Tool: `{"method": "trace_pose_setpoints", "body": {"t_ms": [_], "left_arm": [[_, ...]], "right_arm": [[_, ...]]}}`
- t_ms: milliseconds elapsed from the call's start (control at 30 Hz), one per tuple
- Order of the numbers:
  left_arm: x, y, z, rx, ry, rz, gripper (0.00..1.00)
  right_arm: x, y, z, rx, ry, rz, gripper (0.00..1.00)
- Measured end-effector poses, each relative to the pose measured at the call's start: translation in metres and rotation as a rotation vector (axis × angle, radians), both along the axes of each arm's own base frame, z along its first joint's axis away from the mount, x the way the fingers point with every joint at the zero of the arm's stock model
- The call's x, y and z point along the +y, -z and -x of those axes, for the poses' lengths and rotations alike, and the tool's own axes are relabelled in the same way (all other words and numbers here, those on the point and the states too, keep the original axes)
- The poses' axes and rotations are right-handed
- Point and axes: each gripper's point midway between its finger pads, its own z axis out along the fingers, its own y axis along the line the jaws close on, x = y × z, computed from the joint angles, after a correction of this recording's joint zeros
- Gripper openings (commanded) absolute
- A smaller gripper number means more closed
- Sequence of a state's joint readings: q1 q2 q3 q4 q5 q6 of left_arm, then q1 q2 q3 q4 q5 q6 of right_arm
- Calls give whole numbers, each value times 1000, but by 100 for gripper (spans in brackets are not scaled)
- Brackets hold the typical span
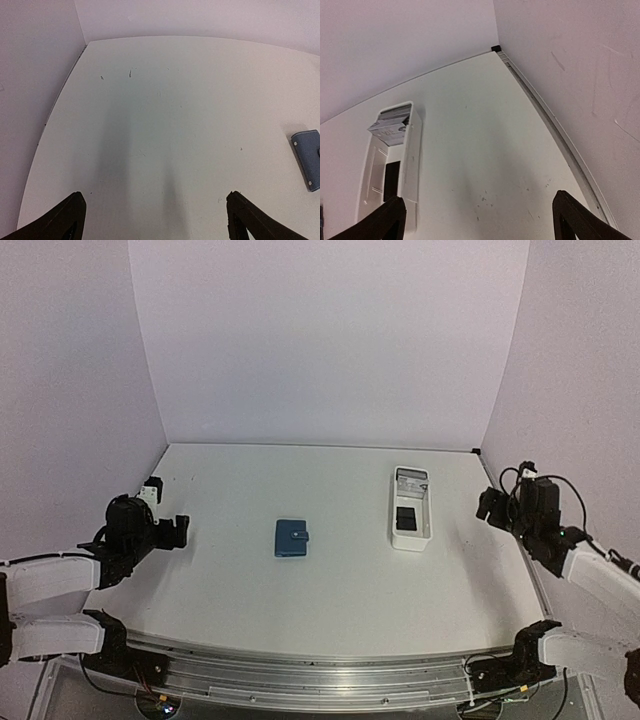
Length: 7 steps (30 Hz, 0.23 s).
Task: Put the credit cards into the card holder
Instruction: Reset both arms
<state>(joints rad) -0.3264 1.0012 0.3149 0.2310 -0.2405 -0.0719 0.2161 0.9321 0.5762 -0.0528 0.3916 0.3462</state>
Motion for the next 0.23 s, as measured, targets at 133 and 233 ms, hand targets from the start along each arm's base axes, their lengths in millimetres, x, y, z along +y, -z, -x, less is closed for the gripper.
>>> {"method": "trace_pose_setpoints", "body": {"t_ms": [133, 233], "left_arm": [[6, 2, 2, -21, -35, 3, 95], [9, 4, 2, -29, -48, -1, 99]], "right_arm": [[-27, 22, 35, -62, 111, 50, 98], [-39, 31, 48, -114, 163, 55, 98]]}}
